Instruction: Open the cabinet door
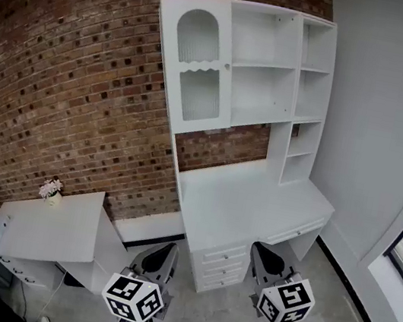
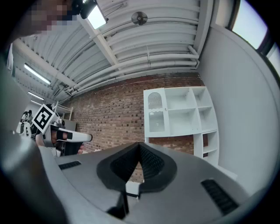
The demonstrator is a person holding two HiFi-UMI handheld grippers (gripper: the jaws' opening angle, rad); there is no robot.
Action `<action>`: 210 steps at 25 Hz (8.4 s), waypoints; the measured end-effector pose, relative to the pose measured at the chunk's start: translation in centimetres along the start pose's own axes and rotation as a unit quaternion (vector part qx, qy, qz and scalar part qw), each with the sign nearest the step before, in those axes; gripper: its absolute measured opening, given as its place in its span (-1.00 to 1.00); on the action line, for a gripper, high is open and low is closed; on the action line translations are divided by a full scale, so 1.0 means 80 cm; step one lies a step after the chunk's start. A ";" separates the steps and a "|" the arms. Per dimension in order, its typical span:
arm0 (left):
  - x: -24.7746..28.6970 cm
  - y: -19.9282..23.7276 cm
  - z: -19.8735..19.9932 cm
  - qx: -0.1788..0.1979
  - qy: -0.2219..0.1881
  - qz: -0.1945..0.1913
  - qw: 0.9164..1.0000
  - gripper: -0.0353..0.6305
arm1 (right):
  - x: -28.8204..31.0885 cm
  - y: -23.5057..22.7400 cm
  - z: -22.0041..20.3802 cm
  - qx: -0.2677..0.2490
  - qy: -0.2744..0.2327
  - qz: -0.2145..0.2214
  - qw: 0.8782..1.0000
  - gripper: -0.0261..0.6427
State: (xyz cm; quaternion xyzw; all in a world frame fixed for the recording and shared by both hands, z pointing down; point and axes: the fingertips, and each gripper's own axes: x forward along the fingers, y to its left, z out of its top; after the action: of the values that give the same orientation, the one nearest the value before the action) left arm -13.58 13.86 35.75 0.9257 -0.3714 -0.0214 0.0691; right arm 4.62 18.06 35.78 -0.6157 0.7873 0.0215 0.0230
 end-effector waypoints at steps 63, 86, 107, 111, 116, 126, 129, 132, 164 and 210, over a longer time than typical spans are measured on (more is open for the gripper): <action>0.308 0.224 0.007 0.006 0.012 -0.048 0.999 -0.88 | 0.347 -0.125 -0.036 0.006 -0.010 -0.027 1.000 -0.91; 0.511 0.312 0.045 0.015 -0.008 0.061 0.998 -0.88 | 0.602 -0.278 -0.002 -0.025 -0.046 0.089 0.995 -0.90; 0.618 0.346 0.047 0.033 0.004 0.126 0.991 -0.88 | 0.752 -0.370 0.067 -0.011 -0.125 0.144 0.982 -0.50; 0.626 0.350 0.046 0.036 0.009 0.129 0.991 -0.88 | 0.771 -0.384 0.091 0.002 -0.148 0.138 0.979 -0.37; 0.632 0.355 0.044 0.034 0.014 0.137 0.990 -0.88 | 0.792 -0.389 0.116 0.017 -0.163 0.153 0.975 -0.19; 0.627 0.362 0.039 0.029 0.017 0.147 0.989 -0.88 | 0.802 -0.367 0.135 0.001 -0.180 0.168 0.969 -0.12; 0.621 0.362 0.039 0.028 0.016 0.151 0.988 -0.88 | 0.801 -0.364 0.136 -0.009 -0.176 0.161 0.971 -0.09; 0.615 0.361 0.040 0.027 0.015 0.153 0.988 -0.88 | 0.801 -0.359 0.134 -0.029 -0.165 0.148 0.975 -0.05; 0.568 0.333 0.050 0.024 -0.004 0.128 0.991 -0.88 | 0.736 -0.356 0.141 0.016 -0.153 0.109 0.982 -0.51; 0.382 0.293 0.058 0.018 -0.037 0.087 0.995 -0.88 | 0.541 -0.171 0.159 -0.010 -0.167 0.083 0.982 -0.74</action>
State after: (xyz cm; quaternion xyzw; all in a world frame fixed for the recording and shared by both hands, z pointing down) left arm -7.95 -24.52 34.88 0.8894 -0.4533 -0.0429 0.0405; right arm 7.64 -26.34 20.32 -0.5363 0.8204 0.1337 0.1465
